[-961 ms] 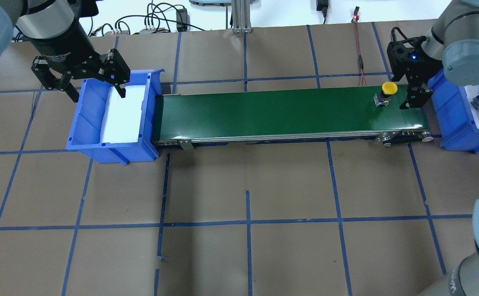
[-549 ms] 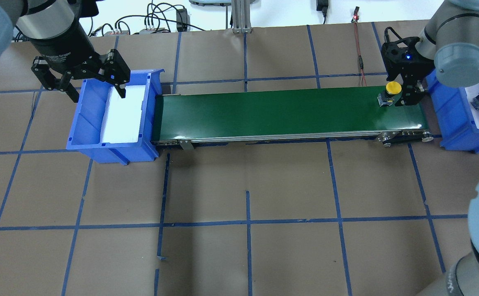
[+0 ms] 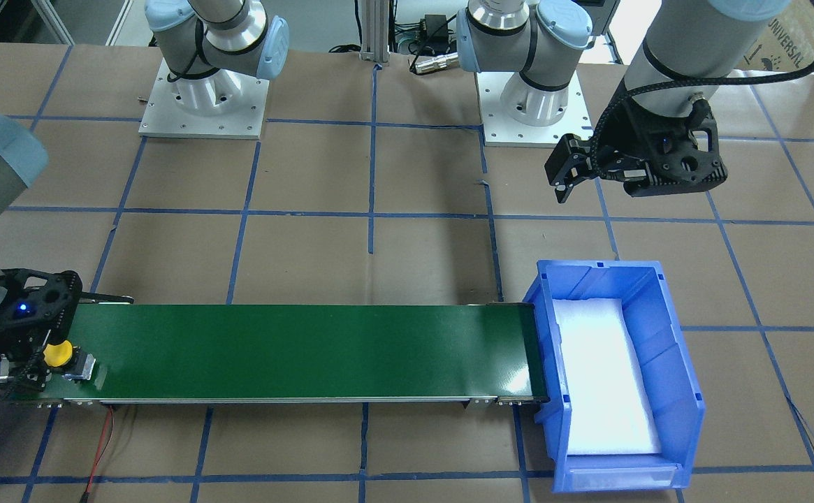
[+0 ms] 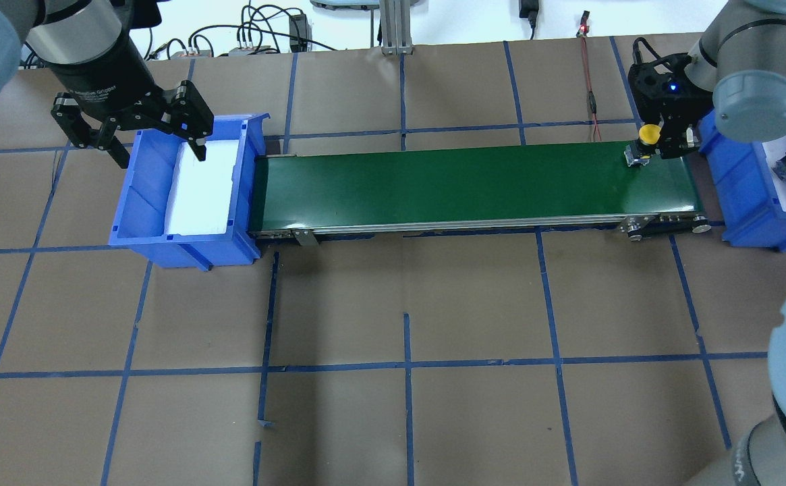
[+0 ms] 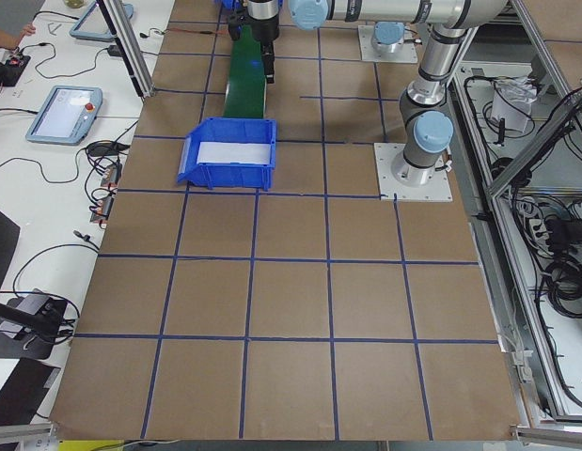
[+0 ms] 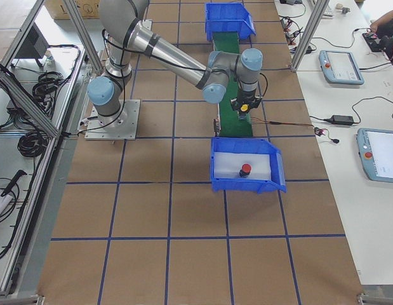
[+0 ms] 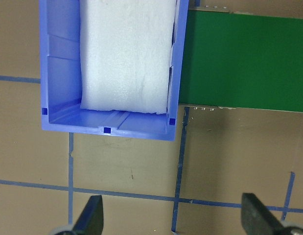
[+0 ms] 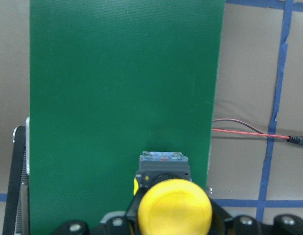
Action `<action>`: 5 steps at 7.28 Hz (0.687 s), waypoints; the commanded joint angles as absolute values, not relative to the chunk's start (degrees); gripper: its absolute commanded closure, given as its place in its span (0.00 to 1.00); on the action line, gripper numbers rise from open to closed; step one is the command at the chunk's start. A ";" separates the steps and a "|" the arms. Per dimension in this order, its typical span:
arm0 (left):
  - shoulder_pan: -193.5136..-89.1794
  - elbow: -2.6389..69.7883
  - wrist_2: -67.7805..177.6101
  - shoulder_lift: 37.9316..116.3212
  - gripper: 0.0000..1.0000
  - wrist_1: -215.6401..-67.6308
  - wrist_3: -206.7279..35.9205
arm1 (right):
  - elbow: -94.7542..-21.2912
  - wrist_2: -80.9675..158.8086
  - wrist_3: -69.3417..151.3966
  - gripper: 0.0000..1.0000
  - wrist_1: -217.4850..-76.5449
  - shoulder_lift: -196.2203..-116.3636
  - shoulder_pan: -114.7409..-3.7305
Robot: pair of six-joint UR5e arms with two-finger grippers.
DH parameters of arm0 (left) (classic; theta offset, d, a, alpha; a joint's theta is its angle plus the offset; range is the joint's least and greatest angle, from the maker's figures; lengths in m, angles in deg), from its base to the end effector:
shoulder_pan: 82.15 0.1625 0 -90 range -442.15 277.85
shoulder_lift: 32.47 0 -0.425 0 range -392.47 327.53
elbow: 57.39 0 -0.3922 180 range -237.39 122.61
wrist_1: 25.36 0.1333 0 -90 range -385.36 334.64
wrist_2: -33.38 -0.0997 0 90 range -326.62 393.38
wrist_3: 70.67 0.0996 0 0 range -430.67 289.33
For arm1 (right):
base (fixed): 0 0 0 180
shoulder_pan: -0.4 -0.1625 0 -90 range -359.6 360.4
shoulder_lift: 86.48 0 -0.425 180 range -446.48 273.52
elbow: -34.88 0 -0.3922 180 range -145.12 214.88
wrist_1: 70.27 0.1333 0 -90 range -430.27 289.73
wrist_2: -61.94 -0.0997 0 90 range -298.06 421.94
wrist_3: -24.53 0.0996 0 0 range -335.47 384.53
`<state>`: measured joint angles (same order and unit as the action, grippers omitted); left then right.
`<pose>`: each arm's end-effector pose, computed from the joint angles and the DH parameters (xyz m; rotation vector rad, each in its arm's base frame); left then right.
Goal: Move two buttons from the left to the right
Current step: 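Return the right gripper to the conveyor end and grasp the yellow button, then place the yellow button into the far blue bin beside the red one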
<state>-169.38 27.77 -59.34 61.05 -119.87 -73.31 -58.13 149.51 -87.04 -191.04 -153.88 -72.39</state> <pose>-0.1037 -0.5178 0.4909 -0.1439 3.0896 0.0862 -0.0536 -0.6379 0.2952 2.2585 -2.0889 0.1188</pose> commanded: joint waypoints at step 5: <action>-169.34 27.77 -59.34 61.05 0.00 -119.84 -73.31 | -47.99 149.75 -109.62 0.87 -182.93 -157.07 -58.42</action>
<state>-169.34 27.77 -59.34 61.08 -119.85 -73.31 -49.06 150.08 -101.56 -182.22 -157.77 -61.22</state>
